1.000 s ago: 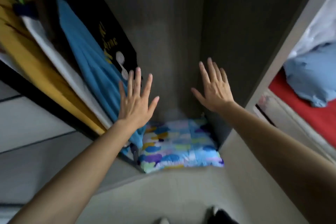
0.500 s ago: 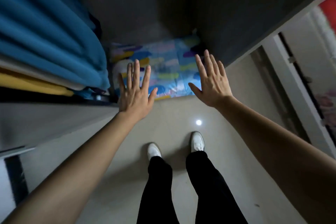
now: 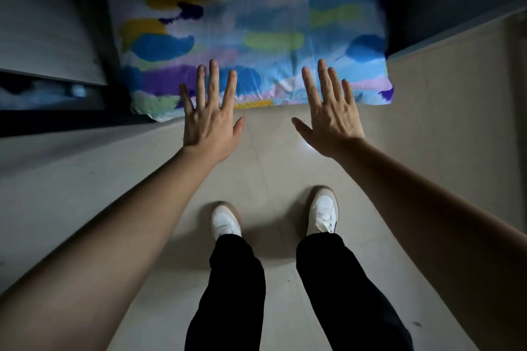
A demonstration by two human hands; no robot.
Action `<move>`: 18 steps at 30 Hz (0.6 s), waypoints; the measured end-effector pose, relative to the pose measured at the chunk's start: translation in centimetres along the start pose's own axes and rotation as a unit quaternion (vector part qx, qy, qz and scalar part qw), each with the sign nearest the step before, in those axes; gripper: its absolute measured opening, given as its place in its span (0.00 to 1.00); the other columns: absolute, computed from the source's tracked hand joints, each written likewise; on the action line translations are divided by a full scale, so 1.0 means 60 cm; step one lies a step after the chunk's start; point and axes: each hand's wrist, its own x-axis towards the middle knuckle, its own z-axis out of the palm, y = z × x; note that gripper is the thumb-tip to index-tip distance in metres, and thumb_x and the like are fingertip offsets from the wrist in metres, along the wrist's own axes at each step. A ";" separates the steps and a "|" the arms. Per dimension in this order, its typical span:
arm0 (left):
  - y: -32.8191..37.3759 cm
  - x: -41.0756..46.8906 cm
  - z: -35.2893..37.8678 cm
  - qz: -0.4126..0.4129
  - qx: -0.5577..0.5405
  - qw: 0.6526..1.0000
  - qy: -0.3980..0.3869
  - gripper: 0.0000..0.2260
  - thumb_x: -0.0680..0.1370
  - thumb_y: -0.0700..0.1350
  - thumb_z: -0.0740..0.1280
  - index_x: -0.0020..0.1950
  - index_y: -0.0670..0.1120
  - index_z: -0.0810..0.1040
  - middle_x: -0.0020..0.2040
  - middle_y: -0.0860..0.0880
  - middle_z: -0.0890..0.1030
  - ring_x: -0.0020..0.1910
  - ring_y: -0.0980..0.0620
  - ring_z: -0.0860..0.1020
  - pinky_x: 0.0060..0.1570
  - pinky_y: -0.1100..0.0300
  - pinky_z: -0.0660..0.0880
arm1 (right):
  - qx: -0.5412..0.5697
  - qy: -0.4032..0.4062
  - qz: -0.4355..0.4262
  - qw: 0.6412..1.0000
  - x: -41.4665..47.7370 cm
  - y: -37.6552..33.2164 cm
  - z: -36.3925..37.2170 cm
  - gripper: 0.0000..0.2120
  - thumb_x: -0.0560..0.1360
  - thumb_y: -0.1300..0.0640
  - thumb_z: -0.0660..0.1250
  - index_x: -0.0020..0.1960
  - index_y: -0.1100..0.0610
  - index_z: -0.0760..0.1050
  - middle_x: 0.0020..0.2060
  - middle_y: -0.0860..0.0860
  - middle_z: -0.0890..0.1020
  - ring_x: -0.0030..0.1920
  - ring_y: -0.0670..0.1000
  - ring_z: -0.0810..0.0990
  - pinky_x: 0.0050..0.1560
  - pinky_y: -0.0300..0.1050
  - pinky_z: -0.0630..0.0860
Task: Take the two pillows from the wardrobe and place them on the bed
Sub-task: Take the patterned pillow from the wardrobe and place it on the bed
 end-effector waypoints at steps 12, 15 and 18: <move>-0.043 0.121 0.234 -0.079 0.022 0.997 0.015 0.42 0.72 0.52 0.71 0.79 0.55 0.49 0.80 0.41 0.53 0.77 0.33 0.53 0.65 0.21 0.49 | -0.139 0.037 0.036 0.989 0.125 0.019 0.233 0.57 0.68 0.54 0.78 0.81 0.46 0.41 0.81 0.58 0.47 0.78 0.70 0.49 0.70 0.78 0.53; -0.042 0.135 0.220 -0.096 -0.015 0.995 0.032 0.30 0.77 0.39 0.61 0.78 0.55 0.58 0.78 0.44 0.60 0.76 0.35 0.58 0.66 0.24 0.54 | -0.150 0.070 0.013 0.986 0.140 0.038 0.221 0.41 0.79 0.62 0.63 0.80 0.43 0.43 0.81 0.57 0.51 0.77 0.69 0.56 0.69 0.74 0.57; -0.050 0.139 0.166 -0.074 -0.071 0.994 0.044 0.29 0.75 0.36 0.61 0.75 0.52 0.65 0.75 0.46 0.67 0.72 0.40 0.65 0.65 0.36 0.66 | -0.136 0.077 -0.011 0.988 0.142 0.055 0.178 0.36 0.78 0.64 0.55 0.81 0.46 0.45 0.79 0.59 0.55 0.73 0.68 0.63 0.67 0.68 0.62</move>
